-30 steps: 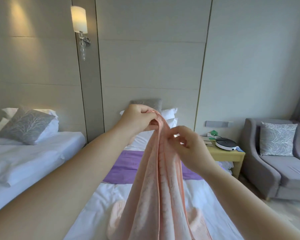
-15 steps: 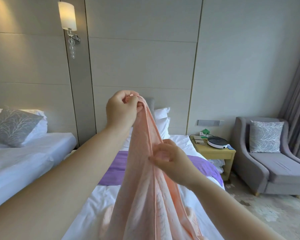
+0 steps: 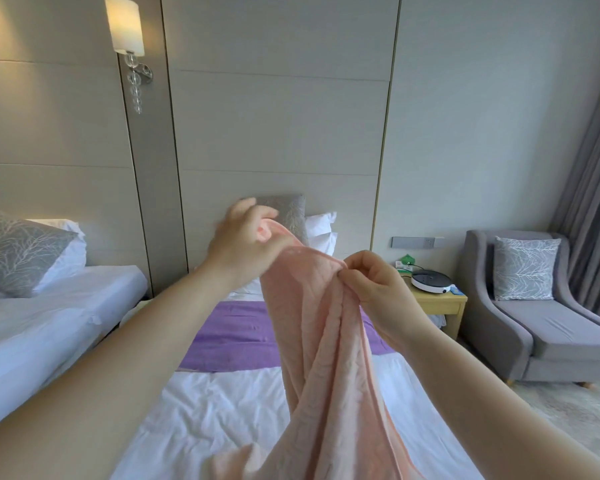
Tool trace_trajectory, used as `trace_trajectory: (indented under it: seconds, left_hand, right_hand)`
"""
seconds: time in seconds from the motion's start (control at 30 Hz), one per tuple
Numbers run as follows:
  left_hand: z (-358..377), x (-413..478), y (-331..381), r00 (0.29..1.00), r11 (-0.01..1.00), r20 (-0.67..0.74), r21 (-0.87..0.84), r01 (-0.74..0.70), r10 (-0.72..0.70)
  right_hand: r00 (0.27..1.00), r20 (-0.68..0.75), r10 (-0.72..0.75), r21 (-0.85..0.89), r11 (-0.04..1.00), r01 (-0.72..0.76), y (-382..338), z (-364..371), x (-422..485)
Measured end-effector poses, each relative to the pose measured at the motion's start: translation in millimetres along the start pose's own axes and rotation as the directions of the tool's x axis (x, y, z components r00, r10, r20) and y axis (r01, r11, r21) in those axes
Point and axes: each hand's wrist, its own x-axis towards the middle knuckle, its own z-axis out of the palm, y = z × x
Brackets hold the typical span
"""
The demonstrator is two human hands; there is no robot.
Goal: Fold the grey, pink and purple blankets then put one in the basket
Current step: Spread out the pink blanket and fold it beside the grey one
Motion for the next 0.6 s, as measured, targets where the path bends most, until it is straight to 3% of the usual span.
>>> trace_trajectory:
  seconds: [0.07,0.13,0.27,0.37,0.47,0.6]
  left_hand:
    - [8.7,-8.8,1.6,0.972,0.954,0.099,0.196,-0.229,0.213]
    - [14.3,-11.0,0.0,0.918,0.884,0.267,0.289,-0.367,0.294]
    - [18.8,-2.7,-9.7,0.862,0.924,0.470,0.213,-0.319,0.189]
    - [22.1,-1.2,-11.4,0.872,0.967,0.435,0.015,-0.256,0.224]
    - [19.4,0.0,-5.6,0.900,0.950,0.304,-0.111,-0.292,0.312]
    - [6.0,9.8,3.4,0.947,0.940,0.084,-0.172,-0.293,0.311]
  right_hand:
    - [0.994,0.108,-0.020,0.011,1.000,0.019,-1.6,3.5,0.6]
    - [0.981,0.189,-0.047,0.035,0.999,0.042,-3.2,4.8,1.4]
    - [0.973,0.218,-0.078,0.067,0.996,0.065,-0.6,-1.4,2.6]
    - [0.966,0.244,-0.082,0.089,0.994,0.062,7.4,-6.0,-1.5]
    - [0.946,0.315,-0.077,0.045,0.997,0.066,20.9,-9.0,-9.9]
    - [0.935,0.356,0.000,-0.221,0.972,0.084,44.2,-12.9,-21.8]
